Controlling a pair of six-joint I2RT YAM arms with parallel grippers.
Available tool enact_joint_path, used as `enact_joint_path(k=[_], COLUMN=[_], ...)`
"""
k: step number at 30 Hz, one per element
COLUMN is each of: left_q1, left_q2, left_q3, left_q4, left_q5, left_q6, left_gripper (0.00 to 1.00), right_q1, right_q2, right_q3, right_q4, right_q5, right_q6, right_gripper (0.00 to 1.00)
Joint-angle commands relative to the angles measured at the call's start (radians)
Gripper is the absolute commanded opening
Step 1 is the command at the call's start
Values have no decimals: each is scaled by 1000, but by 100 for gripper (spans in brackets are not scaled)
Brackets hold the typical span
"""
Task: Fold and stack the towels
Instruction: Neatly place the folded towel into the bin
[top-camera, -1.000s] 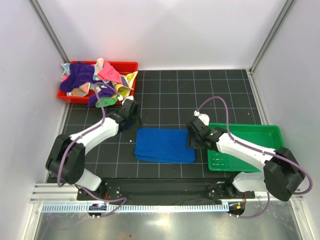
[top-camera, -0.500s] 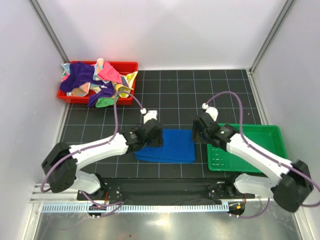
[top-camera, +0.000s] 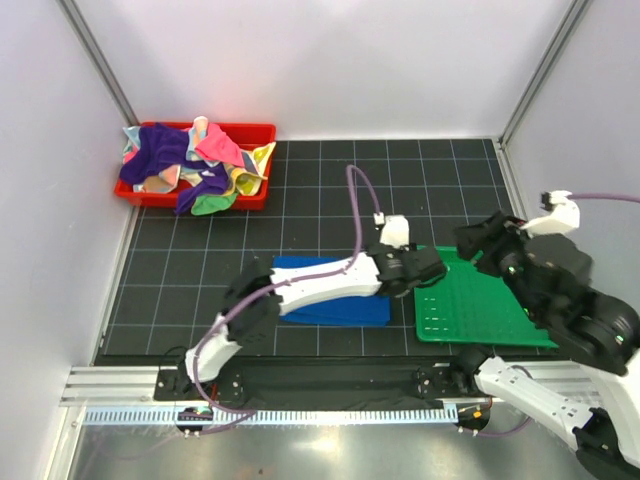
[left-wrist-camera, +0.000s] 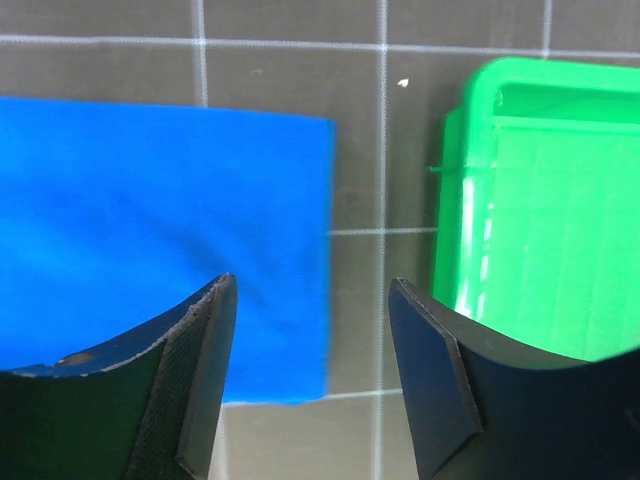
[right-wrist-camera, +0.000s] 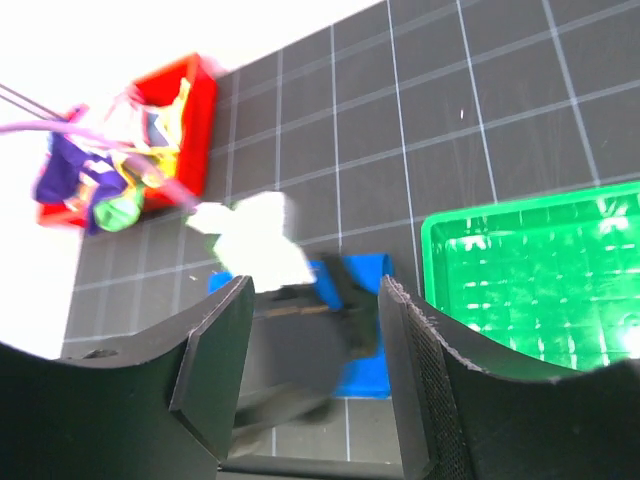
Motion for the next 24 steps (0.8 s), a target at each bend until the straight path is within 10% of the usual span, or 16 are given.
enact_joint_path(k=[1, 24], left_q1=[-15, -16], left_q2=[187, 309], left_q3=[283, 248], left_q4=[-404, -284], left_q5=[-122, -16], left_q6=[-178, -159], left_gripper=[67, 75], right_q1=[-2, -4], right_q2=[-13, -107], right_q3=[105, 88], right_q4=[-128, -168], right_q5=[30, -32], right_q6=[-41, -72], right_gripper=[60, 62])
